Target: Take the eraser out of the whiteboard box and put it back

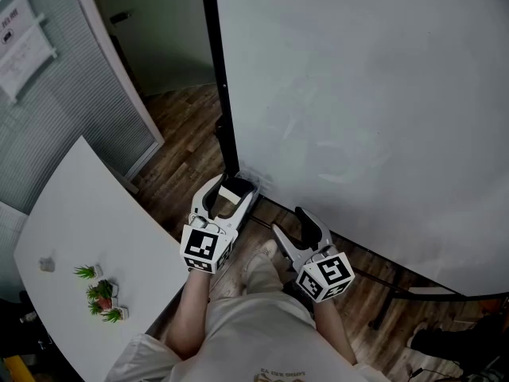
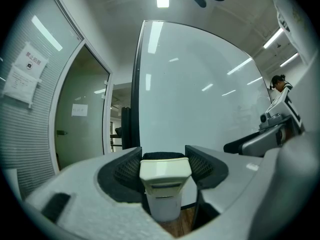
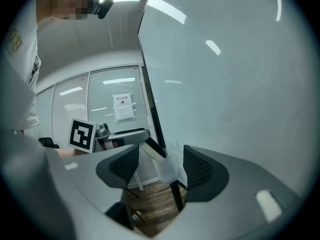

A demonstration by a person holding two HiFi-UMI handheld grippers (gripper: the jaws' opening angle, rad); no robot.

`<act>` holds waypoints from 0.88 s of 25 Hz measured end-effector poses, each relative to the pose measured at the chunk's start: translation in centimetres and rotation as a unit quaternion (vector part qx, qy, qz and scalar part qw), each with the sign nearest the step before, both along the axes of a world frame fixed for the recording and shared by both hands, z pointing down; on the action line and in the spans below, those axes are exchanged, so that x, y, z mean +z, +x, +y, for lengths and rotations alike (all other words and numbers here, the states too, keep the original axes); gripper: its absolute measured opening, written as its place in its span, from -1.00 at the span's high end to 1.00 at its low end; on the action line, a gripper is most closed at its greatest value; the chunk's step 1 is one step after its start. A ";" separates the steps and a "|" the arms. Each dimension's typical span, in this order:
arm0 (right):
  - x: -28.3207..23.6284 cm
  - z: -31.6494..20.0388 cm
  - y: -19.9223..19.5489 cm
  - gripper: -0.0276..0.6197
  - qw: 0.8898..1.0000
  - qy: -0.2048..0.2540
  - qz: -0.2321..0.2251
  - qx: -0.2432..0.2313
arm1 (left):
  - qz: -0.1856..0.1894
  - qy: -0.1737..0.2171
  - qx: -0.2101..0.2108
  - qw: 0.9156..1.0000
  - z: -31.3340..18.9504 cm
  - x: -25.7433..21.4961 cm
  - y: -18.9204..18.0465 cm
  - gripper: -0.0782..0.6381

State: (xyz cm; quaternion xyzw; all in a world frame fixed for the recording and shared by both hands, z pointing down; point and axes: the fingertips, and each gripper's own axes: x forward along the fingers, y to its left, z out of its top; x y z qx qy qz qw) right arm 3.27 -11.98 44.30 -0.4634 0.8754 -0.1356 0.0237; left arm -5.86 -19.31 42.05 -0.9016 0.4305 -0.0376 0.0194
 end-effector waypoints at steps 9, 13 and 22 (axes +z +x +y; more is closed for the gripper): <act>-0.4 0.3 -0.1 0.07 1.000 0.007 -0.002 0.000 | 0.020 0.003 -0.004 1.000 0.3 -0.7 -0.6 0.04; -0.6 0.4 0.0 0.07 1.000 0.008 -0.004 0.001 | 0.037 0.003 -0.007 0.999 0.4 -1.1 -0.9 0.04; -0.8 0.7 -0.2 0.07 1.000 0.011 -0.004 -0.001 | 0.025 0.008 -0.005 1.000 0.8 -1.5 -0.9 0.04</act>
